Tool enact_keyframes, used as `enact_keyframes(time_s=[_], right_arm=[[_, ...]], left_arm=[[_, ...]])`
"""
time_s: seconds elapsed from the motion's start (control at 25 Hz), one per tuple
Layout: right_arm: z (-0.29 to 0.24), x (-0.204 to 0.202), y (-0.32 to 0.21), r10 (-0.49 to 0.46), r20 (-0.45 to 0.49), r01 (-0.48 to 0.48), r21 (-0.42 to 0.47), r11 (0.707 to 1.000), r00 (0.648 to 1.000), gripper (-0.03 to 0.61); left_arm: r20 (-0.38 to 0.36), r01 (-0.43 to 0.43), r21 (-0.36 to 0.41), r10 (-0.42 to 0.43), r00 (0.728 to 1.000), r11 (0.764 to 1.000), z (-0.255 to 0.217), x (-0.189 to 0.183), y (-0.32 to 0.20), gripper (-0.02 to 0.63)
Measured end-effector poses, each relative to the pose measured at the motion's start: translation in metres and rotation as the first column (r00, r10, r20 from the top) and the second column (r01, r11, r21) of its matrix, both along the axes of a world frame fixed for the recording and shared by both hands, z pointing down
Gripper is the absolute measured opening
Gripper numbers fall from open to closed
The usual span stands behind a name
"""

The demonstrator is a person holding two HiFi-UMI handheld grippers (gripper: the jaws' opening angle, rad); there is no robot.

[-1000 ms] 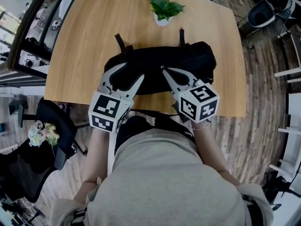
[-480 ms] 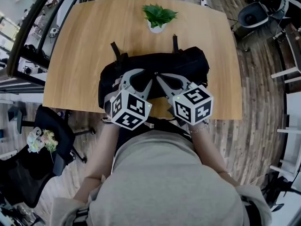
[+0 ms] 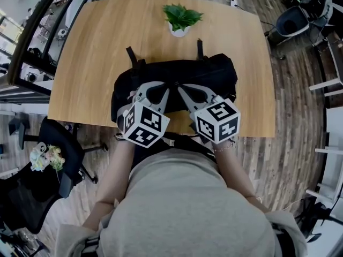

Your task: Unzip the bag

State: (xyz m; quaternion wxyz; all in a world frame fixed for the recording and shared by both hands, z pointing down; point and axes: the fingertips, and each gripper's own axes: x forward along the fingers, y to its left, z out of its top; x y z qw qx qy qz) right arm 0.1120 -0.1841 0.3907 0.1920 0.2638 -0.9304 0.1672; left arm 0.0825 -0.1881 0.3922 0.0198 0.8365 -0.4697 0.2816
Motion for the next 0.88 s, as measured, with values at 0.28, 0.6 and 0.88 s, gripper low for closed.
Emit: enact_keyframes(time_s=[0.28, 0.6, 0.88], right_arm=[[0.000, 0.035, -0.023, 0.106, -0.004, -0.106, 0.013, 0.994, 0.994, 0.009], [-0.005, 0.092, -0.054, 0.210, -0.023, -0.209, 0.045, 0.977, 0.977, 0.009], [-0.011, 0.130, -0.071, 0.290, -0.042, -0.286, 0.071, 0.955, 0.956, 0.009]], left_arm=[[-0.018, 0.025, -0.001, -0.025, 1.000, 1.000, -0.002, -0.005, 0.000, 0.038], [-0.038, 0.062, -0.002, -0.062, 0.997, 0.998, -0.002, -0.006, -0.002, 0.038], [-0.066, 0.095, -0.012, -0.095, 0.993, 0.995, -0.002, -0.010, -0.004, 0.038]])
